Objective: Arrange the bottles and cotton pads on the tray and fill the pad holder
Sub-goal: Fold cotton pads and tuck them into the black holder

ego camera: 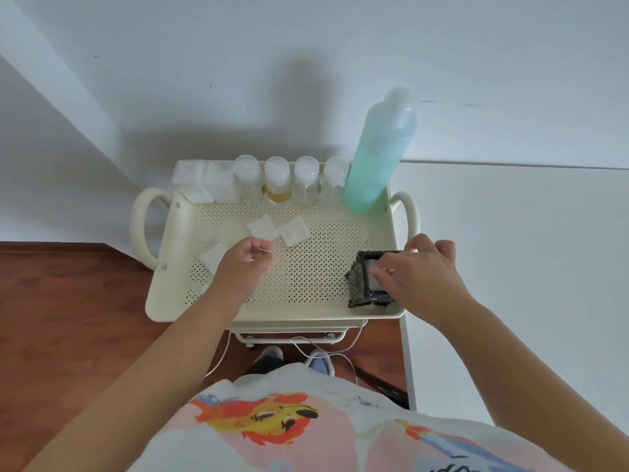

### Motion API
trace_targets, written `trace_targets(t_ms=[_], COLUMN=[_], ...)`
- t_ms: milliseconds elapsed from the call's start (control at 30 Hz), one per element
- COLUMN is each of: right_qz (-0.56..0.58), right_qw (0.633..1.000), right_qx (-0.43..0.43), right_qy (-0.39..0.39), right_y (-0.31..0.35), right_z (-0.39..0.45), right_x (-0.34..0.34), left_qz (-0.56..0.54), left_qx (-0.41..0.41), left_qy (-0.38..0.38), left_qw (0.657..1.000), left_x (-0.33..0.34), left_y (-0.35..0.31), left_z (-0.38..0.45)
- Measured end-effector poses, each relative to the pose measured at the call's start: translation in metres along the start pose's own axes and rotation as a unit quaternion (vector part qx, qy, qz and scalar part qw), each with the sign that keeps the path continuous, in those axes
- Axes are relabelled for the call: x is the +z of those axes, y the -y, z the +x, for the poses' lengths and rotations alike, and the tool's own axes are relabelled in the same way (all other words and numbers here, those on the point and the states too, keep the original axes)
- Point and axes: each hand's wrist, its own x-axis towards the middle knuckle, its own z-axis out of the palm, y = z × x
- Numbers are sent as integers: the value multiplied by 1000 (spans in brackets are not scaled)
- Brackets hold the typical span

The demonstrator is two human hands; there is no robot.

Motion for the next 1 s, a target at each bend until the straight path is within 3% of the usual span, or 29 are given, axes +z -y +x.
trace_targets(t_ms=[67, 133, 200, 267, 333, 433, 533, 800, 900, 1000], right_qz=[-17, 20, 72, 103, 122, 78, 28, -42, -53, -39], right_qw=[1000, 997, 989, 987, 988, 981, 957, 961, 960, 959], right_qx=[-5, -3, -11, -43, -82, -103, -73, -25, -11, -4], right_qy=[-8, -74, -126, -117, -40, 146, 280, 274, 276, 281], right_y=[2, 8, 18, 30, 45, 66, 75, 71, 75, 79], right_z=[2, 6, 20, 48, 84, 136, 168, 181, 181, 182], right_x=[1, -6, -16, -21, -18, 8, 47, 97, 102, 105], left_qz=[-46, -51, 7, 133, 269, 457, 546, 506, 485, 388], left_qx=[-33, -56, -47, -1, 53, 94, 88, 57, 81, 76], left_qy=[-16, -40, -62, -59, -26, 5, -3, -5, -2, 9], left_qw=[998, 996, 997, 989, 961, 885, 833, 861, 871, 919], left_x=[-11, -21, -30, -37, -40, -37, -32, -28, -29, -32], left_y=[7, 13, 19, 21, 22, 22, 24, 20, 20, 23], left_z=[8, 17, 26, 32, 38, 44, 46, 48, 45, 41])
